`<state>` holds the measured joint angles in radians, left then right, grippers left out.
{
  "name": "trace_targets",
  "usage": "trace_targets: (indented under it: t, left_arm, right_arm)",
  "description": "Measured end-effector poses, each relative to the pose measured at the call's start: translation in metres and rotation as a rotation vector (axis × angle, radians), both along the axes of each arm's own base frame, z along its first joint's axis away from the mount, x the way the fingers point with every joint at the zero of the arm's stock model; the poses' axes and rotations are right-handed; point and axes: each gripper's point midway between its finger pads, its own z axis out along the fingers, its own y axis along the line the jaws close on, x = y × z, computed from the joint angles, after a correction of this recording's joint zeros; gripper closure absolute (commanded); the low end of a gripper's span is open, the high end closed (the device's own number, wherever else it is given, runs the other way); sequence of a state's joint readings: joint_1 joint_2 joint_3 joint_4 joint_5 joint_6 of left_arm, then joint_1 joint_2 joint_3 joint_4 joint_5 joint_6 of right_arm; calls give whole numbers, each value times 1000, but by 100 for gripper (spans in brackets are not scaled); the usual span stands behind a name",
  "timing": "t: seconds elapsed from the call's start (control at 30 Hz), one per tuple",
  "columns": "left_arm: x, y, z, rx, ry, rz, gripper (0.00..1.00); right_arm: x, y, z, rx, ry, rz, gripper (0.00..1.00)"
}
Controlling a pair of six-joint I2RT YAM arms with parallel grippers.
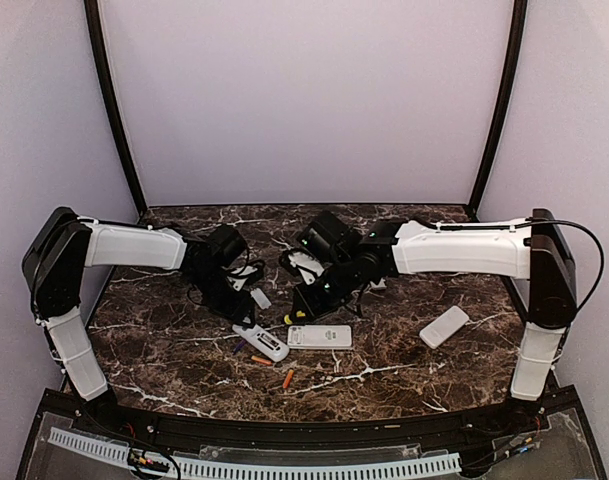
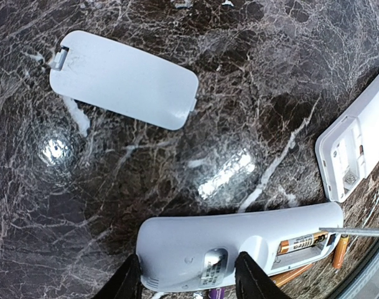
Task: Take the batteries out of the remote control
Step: Remove the battery from the remote control without the battery cover.
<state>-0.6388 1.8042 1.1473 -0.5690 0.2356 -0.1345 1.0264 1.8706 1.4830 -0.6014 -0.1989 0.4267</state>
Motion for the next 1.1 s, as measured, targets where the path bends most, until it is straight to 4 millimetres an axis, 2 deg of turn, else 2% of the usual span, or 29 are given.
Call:
trace_targets:
  t: [0.4, 1.1]
  left_arm:
    - [0, 0, 0, 1, -1, 0, 51]
    - [0, 0, 0, 3, -2, 0, 50]
  right_arm:
    - [-13, -1, -2, -2, 57, 40, 100]
    - [-14, 0, -13, -27, 65, 63, 100]
